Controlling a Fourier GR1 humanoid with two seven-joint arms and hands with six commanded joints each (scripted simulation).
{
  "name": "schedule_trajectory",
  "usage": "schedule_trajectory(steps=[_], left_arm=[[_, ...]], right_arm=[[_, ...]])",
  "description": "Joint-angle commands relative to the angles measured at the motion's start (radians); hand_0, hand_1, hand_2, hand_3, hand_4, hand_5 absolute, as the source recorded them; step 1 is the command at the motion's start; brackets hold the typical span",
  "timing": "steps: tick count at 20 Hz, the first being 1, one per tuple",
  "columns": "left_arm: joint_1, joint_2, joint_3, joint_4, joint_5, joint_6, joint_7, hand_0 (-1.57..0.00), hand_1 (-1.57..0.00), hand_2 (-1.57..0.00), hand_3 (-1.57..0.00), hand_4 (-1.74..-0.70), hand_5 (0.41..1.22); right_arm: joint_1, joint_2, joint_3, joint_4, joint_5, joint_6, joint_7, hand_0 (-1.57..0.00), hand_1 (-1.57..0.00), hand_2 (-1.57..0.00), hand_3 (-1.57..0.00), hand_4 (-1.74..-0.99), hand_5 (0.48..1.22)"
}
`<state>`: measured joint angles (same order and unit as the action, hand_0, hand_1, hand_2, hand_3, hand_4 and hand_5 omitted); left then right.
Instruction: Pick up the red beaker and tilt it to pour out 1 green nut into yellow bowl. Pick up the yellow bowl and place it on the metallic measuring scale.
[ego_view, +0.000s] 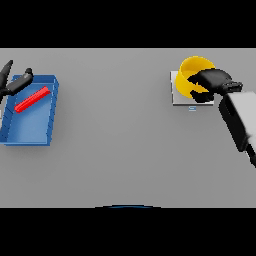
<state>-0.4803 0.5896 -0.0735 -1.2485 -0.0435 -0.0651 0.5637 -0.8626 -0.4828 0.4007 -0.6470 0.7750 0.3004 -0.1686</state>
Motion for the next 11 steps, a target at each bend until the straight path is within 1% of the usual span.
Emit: schedule_trajectory(steps=[1, 3, 5, 6, 8, 9, 10, 11], left_arm=[[0.004, -0.013, -0.005, -0.007, 0.002, 0.006, 0.002, 0.0, 0.0, 0.0, 0.0, -0.84, 0.764], [0.0, -0.002, -0.005, 0.001, -0.001, -0.005, 0.004, 0.0, 0.0, 0.0, 0.0, -0.83, 0.754], [0.004, -0.005, -0.007, 0.014, -0.005, -0.005, -0.014, 0.0, 0.0, 0.0, 0.0, -0.83, 0.75], [-0.001, -0.008, -0.007, 0.008, -0.009, 0.005, -0.01, 0.0, 0.0, 0.0, 0.0, -0.83, 0.752], [0.008, -0.002, -0.005, -0.005, 0.001, -0.006, -0.012, 0.0, 0.0, 0.0, 0.0, -0.84, 0.755], [0.003, 0.002, -0.004, 0.001, -0.002, -0.005, 0.002, 0.0, 0.0, 0.0, 0.0, -0.83, 0.759], [0.013, 0.007, 0.0, -0.005, 0.001, -0.007, -0.01, 0.0, 0.0, 0.0, 0.0, -0.83, 0.76], [0.005, 0.008, 0.003, -0.004, 0.006, -0.012, -0.007, 0.0, 0.0, 0.0, 0.0, -0.83, 0.76]], right_arm=[[-0.005, 0.004, -0.005, 0.005, -0.004, 0.007, 0.009, -0.61, -0.56, -0.47, -0.39, -1.496, 0.89], [-0.005, -0.002, -0.004, 0.005, -0.007, 0.019, -0.001, -0.39, -0.38, -0.3, -0.26, -1.476, 0.847], [-0.001, -0.013, 0.005, -0.005, -0.001, 0.026, -0.01, -0.25, -0.24, -0.19, -0.16, -1.448, 0.824], [-0.011, -0.012, 0.012, -0.005, 0.007, 0.034, -0.003, -0.2, -0.19, -0.15, -0.13, -1.435, 0.817], [-0.006, -0.015, 0.021, 0.005, 0.017, 0.038, 0.002, -0.13, -0.12, -0.1, -0.08, -1.409, 0.804], [-0.002, -0.015, 0.022, -0.004, 0.013, 0.05, 0.007, -0.1, -0.1, -0.08, -0.07, -1.401, 0.798], [-0.005, -0.015, 0.021, 0.002, 0.015, 0.047, 0.008, -0.08, -0.08, -0.06, -0.05, -1.395, 0.787], [0.001, -0.023, 0.017, -0.018, 0.007, 0.059, 0.011, -0.06, -0.06, -0.05, -0.04, -1.39, 0.779]])
